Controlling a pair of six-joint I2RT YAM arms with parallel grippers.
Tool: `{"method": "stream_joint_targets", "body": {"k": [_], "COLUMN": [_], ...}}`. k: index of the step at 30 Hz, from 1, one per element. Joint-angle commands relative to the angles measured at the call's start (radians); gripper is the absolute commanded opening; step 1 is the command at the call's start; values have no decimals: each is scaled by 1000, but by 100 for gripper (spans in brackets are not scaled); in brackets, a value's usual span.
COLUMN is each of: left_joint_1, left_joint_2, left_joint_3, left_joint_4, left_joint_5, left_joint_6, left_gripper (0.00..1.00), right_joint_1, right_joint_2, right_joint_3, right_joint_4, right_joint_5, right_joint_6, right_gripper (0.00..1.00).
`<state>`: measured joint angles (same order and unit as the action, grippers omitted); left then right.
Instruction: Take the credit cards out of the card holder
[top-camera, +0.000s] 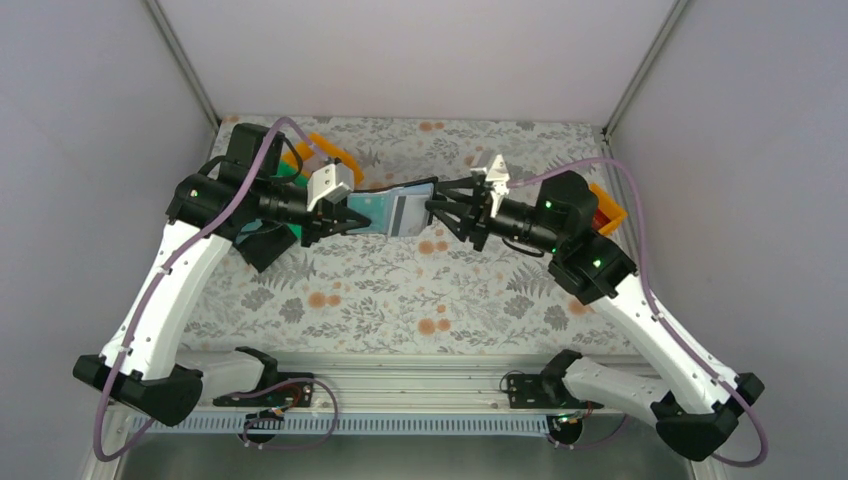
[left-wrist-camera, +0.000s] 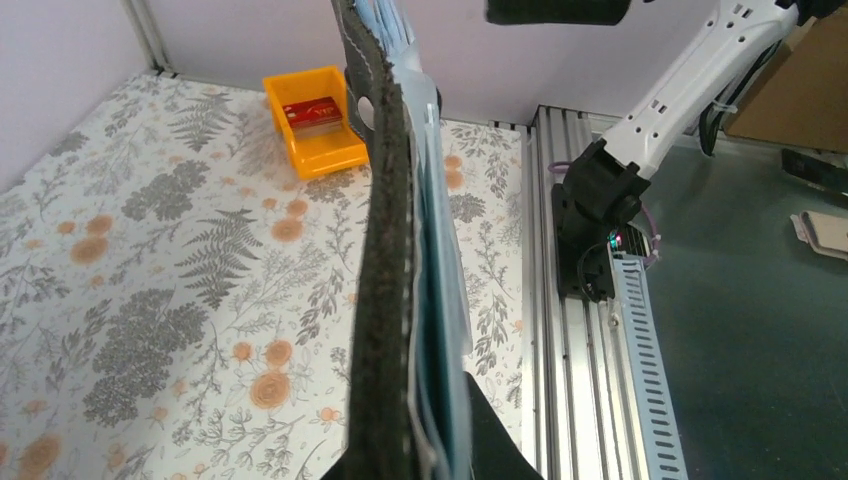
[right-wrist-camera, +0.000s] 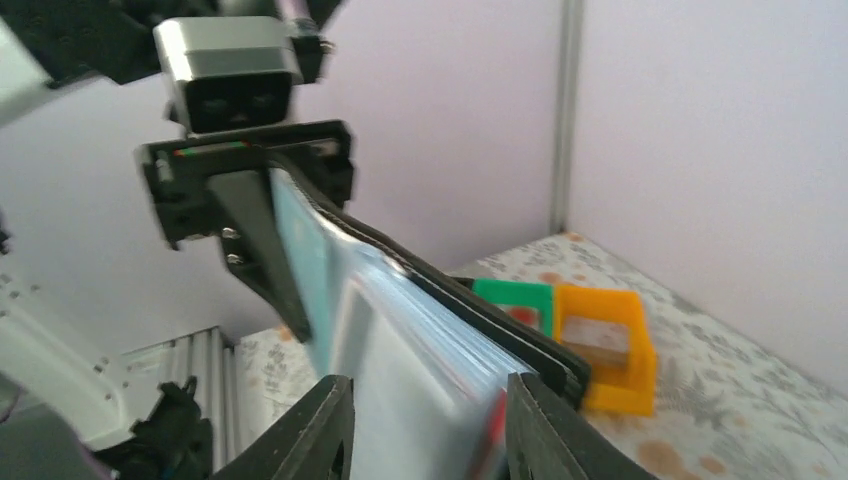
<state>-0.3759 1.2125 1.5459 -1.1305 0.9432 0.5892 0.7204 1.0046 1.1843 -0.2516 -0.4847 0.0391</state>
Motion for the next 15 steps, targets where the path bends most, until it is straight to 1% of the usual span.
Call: {"method": "stream_joint_targets", "body": {"k": [1,3,5,6,7,10,13,15], "left_joint_1": [-3,-3,-3,-3,-3,-3,-3,-2], "left_joint_2": [-21,-19,-17,-18,-18,-20,-21,-24], "left_joint_3": [4,5,5,5,4,-1,-6,-8], "left_joint_4": [36,35,35,35,37,35,38,43], "left_joint_5": [10,8,0,-3,-6,-5,-7,-20], "left_joint_6": [-2,0,1,1,1,5,2,-2], "left_gripper": [2,2,2,2,2,2,2,2], "right_joint_1": [-59,-84,-109,-119,-123,-125,-124,-122], "right_joint_2": [-47,-30,-1,17,33,75,116,134], "right_joint_3": [-37,-37,-32,-28,-23,-16,-8,-1], "right_joint_4": [-26,-22,-13,-7,-1,26,50,60], "right_joint_5": [92,75,29,-8,-48,-193,-283,-352], "right_joint_6": [33,45,47,44,34,-8,-30,-45], "right_gripper": [49,70,96,99,99,99,99,93]}}
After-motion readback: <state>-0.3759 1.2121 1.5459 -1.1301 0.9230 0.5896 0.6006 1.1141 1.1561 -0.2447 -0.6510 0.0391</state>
